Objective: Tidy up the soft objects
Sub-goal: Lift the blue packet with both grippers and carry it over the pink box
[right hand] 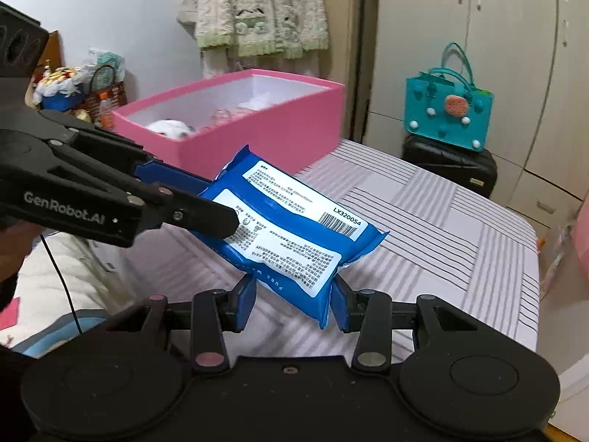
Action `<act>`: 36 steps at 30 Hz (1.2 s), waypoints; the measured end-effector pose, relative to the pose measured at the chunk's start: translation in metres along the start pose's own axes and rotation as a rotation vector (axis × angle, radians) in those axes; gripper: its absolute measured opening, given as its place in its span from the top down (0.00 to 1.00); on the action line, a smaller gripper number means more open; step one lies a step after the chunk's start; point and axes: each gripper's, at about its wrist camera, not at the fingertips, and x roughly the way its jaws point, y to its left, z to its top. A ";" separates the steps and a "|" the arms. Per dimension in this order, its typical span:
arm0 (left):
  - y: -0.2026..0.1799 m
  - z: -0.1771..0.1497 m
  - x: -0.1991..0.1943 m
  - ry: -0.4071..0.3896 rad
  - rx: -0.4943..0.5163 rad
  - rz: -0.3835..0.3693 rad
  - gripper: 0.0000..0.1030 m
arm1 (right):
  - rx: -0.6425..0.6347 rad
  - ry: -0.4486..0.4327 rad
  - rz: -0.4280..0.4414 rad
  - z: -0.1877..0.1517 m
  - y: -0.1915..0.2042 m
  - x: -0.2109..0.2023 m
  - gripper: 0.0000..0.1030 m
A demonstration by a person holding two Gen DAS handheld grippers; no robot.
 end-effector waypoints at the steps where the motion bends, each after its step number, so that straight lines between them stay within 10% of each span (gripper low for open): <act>1: 0.002 -0.001 -0.008 0.005 0.004 -0.006 0.65 | -0.003 0.000 0.011 0.001 0.005 -0.003 0.53; 20: 0.050 0.010 -0.102 -0.101 0.023 0.010 0.64 | -0.144 -0.130 0.070 0.072 0.057 -0.017 0.53; 36: 0.123 0.053 -0.089 -0.200 -0.103 0.150 0.62 | -0.138 -0.169 0.085 0.149 0.066 0.051 0.53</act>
